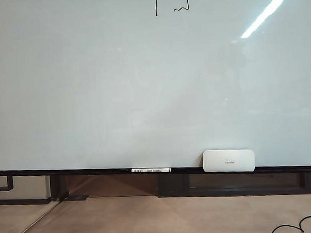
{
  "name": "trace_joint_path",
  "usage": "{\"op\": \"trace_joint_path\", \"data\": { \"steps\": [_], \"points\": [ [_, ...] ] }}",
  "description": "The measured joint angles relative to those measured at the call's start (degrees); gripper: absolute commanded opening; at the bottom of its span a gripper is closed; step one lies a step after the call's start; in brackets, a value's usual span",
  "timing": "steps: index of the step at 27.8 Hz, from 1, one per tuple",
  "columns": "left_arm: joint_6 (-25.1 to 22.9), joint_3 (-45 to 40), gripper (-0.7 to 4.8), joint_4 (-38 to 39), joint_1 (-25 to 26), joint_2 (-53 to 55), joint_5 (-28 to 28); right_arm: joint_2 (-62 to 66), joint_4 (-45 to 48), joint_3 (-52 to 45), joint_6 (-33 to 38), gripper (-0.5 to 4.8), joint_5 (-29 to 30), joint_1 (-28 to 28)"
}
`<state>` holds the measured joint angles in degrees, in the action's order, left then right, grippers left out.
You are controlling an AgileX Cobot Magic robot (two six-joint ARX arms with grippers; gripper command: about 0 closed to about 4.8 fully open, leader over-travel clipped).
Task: Reach to the right to find the marker pen, pick it up, and write the number 19 on the whiteboard.
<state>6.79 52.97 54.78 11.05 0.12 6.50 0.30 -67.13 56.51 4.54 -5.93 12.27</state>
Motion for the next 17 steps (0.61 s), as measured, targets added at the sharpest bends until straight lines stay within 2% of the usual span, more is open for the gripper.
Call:
{"op": "trace_joint_path", "data": {
  "steps": [5,10,17],
  "points": [
    [1.9,-6.5,-0.05,-7.8,0.2,0.0,2.1,0.0,8.2,-7.9,0.0,-0.01,3.3,0.1],
    [2.5,-14.9,-0.05,-17.6,0.1,0.0,2.4,0.0,22.4,-16.5,0.2,-0.01,6.1,0.2],
    [8.8,-28.3,-0.05,-27.6,0.1,0.3,2.5,0.2,39.0,-28.4,0.3,-0.01,6.1,0.2]
  ]
}}
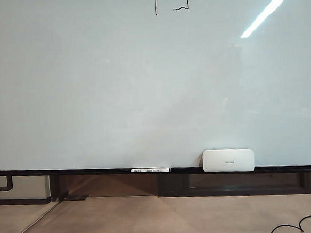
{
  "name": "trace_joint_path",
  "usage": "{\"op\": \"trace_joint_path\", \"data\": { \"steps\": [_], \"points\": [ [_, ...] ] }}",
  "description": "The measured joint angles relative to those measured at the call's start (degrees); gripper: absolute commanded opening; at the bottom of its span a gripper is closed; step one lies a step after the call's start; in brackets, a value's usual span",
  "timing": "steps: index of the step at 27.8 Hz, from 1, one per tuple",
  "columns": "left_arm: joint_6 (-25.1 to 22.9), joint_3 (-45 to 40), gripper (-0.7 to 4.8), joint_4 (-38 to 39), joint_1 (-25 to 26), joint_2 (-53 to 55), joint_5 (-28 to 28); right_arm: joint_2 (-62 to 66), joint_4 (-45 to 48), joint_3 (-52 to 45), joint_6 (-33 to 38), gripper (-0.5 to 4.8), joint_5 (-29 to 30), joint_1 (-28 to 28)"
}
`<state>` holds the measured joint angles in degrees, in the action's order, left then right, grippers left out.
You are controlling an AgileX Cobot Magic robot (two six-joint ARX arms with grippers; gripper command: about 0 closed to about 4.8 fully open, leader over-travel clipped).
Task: Reach to the right to find the marker pen, pick it up, and write the number 19 on the whiteboard.
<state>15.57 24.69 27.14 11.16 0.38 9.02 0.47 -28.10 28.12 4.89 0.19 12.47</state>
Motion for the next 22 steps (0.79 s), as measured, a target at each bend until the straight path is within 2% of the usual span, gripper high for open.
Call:
{"op": "trace_joint_path", "data": {
  "steps": [5,8,11,14,22],
  "points": [
    [1.8,-5.6,-0.05,-3.1,0.0,0.0,0.0,0.0,6.5,-6.4,0.8,-0.01,0.0,0.0],
    [0.0,-8.9,-0.05,-8.3,0.0,0.0,0.0,0.0,13.4,-13.0,4.3,-0.01,0.0,0.0],
    [-1.8,-12.2,-0.05,-10.6,-0.2,0.0,0.0,0.0,15.5,-17.0,6.4,-0.01,1.0,0.0],
    [-2.9,-15.6,-0.05,-12.2,-0.3,-0.1,3.3,0.0,17.7,-19.3,6.6,-0.01,1.6,0.0],
    [-3.8,-22.3,-0.05,-18.3,-0.3,-0.1,5.0,0.0,18.2,-23.0,3.6,-0.01,1.0,0.0]
  ]
}}
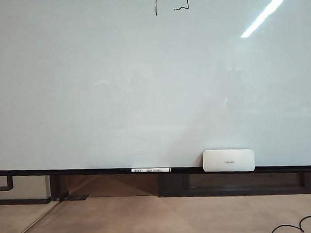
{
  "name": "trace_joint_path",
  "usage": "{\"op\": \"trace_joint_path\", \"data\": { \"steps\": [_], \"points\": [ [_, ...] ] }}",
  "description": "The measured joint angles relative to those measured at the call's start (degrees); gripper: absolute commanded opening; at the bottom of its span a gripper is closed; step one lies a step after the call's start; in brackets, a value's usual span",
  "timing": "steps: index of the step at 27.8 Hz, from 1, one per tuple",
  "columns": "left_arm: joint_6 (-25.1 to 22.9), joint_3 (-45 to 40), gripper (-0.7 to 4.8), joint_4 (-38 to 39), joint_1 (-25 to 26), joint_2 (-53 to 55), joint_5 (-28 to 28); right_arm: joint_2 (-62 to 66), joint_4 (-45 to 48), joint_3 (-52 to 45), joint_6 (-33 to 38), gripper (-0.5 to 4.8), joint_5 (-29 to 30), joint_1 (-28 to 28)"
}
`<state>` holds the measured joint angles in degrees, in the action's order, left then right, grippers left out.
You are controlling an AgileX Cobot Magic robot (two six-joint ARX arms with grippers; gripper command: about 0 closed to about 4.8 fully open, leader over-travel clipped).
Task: Reach to the right to find the marker pen, pick it up, and write the number 19 on the whiteboard.
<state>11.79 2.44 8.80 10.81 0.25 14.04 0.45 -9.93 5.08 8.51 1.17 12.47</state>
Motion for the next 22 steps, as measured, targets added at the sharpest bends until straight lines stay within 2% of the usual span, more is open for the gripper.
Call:
{"op": "trace_joint_path", "data": {
  "steps": [9,17,22],
  "points": [
    [-4.6,-2.0,-0.05,-1.2,0.0,0.0,1.3,0.0,0.0,-3.0,-3.4,-0.01,-1.7,0.0],
    [-6.8,-2.0,-0.05,-0.5,0.0,0.0,1.4,0.0,-0.3,-4.1,-5.2,-0.01,-9.4,0.0],
    [-7.1,-1.9,-0.05,-0.2,0.0,0.0,1.3,0.3,-0.9,-4.4,-5.7,-0.01,-10.1,0.0]
  ]
}}
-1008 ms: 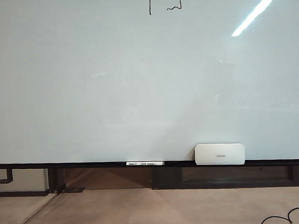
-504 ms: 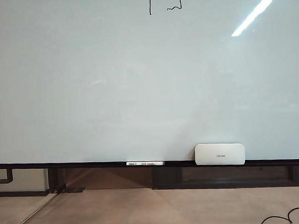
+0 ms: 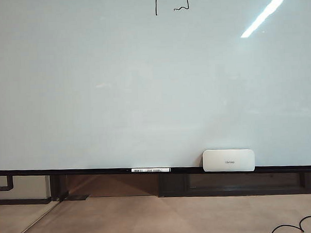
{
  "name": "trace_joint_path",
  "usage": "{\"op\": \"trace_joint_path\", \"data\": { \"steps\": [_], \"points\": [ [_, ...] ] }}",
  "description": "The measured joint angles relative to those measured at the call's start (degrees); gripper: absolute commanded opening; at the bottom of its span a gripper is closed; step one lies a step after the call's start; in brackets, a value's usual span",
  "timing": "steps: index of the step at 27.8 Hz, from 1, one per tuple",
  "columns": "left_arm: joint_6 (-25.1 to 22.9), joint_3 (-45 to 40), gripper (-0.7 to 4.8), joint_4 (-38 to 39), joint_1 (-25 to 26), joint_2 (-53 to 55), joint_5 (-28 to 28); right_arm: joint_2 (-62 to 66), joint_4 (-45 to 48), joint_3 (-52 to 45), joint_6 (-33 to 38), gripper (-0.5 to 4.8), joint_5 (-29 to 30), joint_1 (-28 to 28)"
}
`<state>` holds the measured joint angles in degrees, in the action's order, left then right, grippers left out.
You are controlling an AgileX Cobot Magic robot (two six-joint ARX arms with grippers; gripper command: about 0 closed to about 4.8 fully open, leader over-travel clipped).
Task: Reach to the right to find the marker pen, pick it up, and write the number 19 on the whiteboard.
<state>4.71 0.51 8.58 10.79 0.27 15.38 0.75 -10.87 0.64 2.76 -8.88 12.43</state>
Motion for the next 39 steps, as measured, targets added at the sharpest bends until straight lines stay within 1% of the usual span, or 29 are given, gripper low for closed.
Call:
{"op": "trace_joint_path", "data": {
  "steps": [7,13,16,19,22,25,27,32,39],
  "points": [
    [0.3,0.0,-0.02,0.0,0.0,0.0,-0.2,0.0,0.0,0.0,-0.3,-0.01,0.0,-0.1],
    [3.1,0.0,-0.02,0.0,0.0,0.0,-0.2,0.0,0.0,0.0,-0.3,-0.01,0.0,-0.1],
    [3.7,0.0,-0.02,0.0,0.0,0.0,-0.2,0.0,0.0,0.0,-0.3,-0.01,-0.1,-0.1],
    [3.8,0.0,-0.02,0.0,0.0,0.0,-0.5,0.0,0.1,0.0,-0.3,-0.01,-2.1,-0.1],
    [3.8,0.0,-0.02,0.2,0.0,0.0,-2.2,0.0,0.3,0.0,-0.3,-0.01,-4.6,-0.2],
    [4.2,0.0,-0.03,0.2,0.0,0.0,-3.5,0.0,0.4,0.0,-0.3,-0.01,-5.0,-0.3],
    [4.3,0.0,-0.03,0.2,0.0,0.0,-2.7,0.0,0.4,0.0,-0.3,-0.01,-4.8,-0.3],
    [4.5,0.0,-0.02,0.0,0.0,0.0,2.0,0.0,0.4,0.0,-0.3,-0.01,-4.3,-0.3],
    [5.2,0.0,-0.02,0.0,0.0,0.0,2.2,0.0,0.4,0.0,-0.3,-0.01,-4.3,-0.3]
  ]
}}
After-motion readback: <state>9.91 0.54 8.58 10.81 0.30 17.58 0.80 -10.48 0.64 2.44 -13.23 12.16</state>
